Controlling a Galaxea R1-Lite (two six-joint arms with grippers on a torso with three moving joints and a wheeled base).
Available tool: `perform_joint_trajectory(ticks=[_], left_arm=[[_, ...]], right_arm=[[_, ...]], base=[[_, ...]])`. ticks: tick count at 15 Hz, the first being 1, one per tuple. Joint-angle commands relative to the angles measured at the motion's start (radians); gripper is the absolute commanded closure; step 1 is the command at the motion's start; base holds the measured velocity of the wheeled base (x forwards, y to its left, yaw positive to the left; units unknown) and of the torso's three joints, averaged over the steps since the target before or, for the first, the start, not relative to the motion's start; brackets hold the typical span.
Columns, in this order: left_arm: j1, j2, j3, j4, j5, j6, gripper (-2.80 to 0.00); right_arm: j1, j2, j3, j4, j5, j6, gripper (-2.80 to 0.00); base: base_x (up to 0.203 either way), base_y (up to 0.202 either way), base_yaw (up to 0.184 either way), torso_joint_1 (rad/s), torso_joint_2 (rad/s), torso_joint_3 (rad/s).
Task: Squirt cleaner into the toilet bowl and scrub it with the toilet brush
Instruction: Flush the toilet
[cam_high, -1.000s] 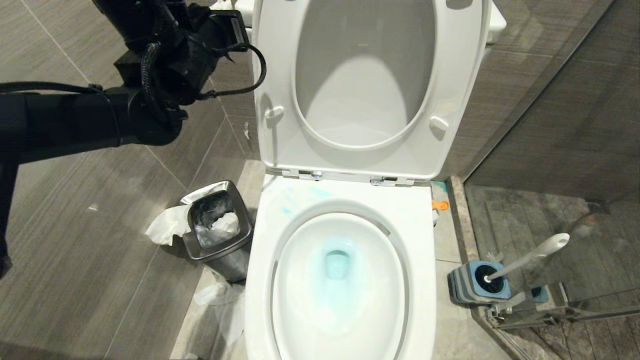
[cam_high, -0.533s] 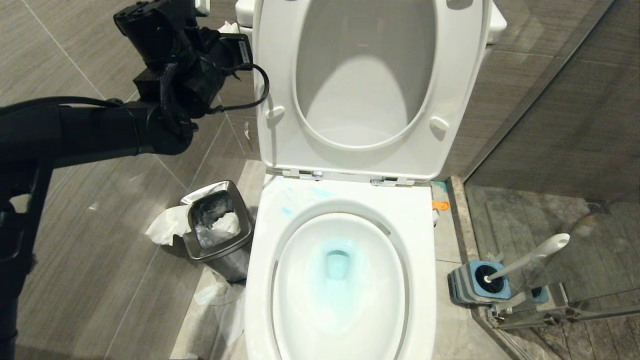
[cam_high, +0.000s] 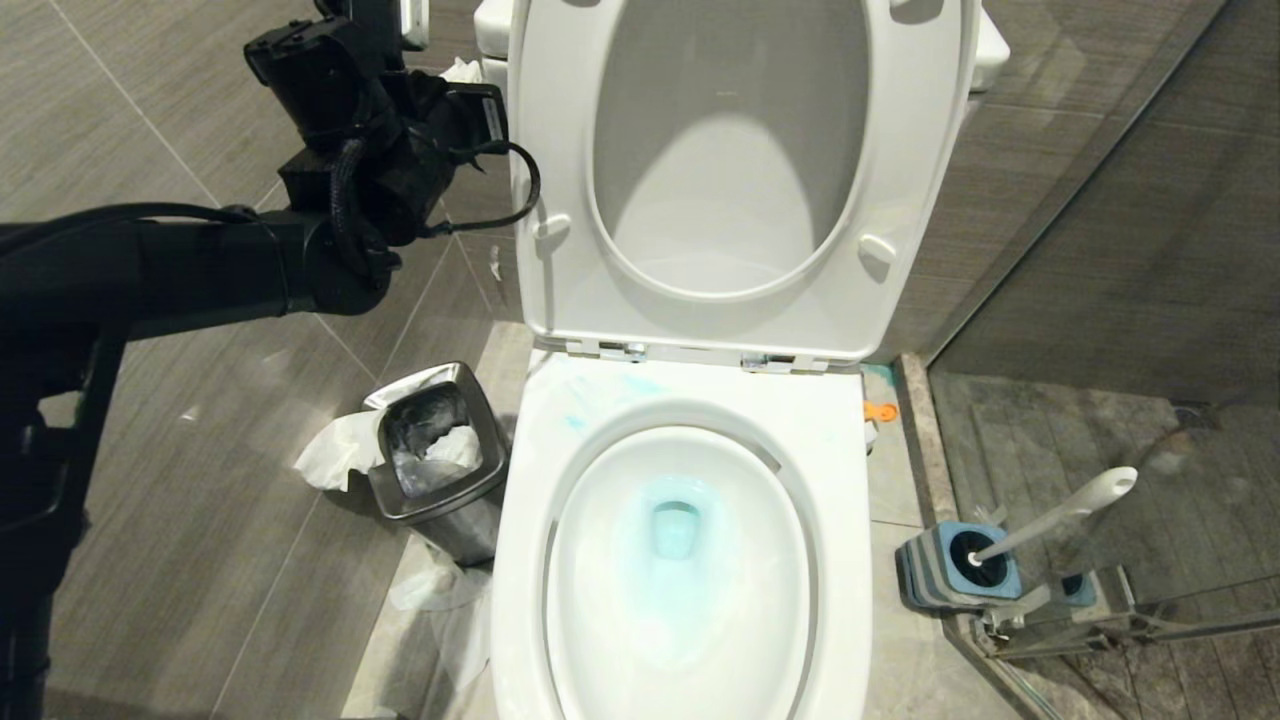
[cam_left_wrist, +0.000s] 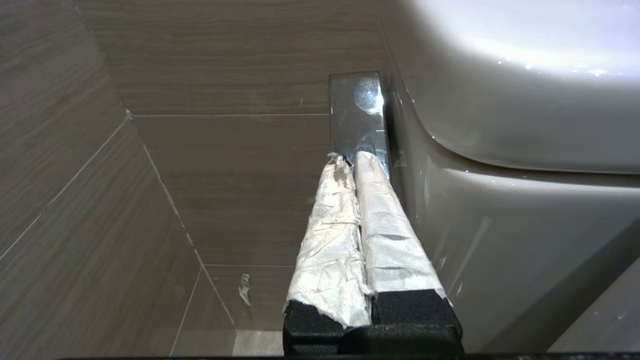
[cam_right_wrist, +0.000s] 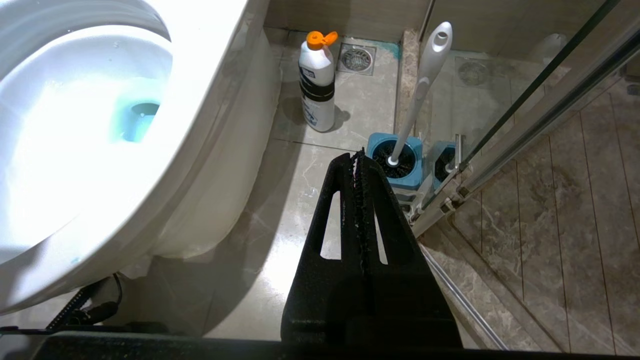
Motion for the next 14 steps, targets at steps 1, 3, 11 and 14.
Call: perform_joint_trajectory(ticks=[1,3,11,14], left_arm=[[-0.002,0.040,0.001,0.004,0.002,0.000,0.00],[-0.001,0.049,0.001,0.004,0.000,0.000,0.00],[0.011,0.084,0.001,0.001,-0.006,0.003,0.00],[0.026,0.074,0.001,-0.001,-0.029,0.005,0.00]], right_arm=[[0.000,0.001,0.001,0.000,0.000,0.000,0.00],[0.000,0.001,0.000,0.000,0.000,0.000,0.00],[0.000,0.001,0.000,0.000,0.000,0.000,0.00],[0.000,0.001,0.000,0.000,0.000,0.000,0.00]], base=[[0.000,0.000,0.000,0.000,0.00,0.000],[0.000,0.000,0.000,0.000,0.00,0.000],[0.000,0.000,0.000,0.000,0.00,0.000],[0.000,0.000,0.000,0.000,0.00,0.000]])
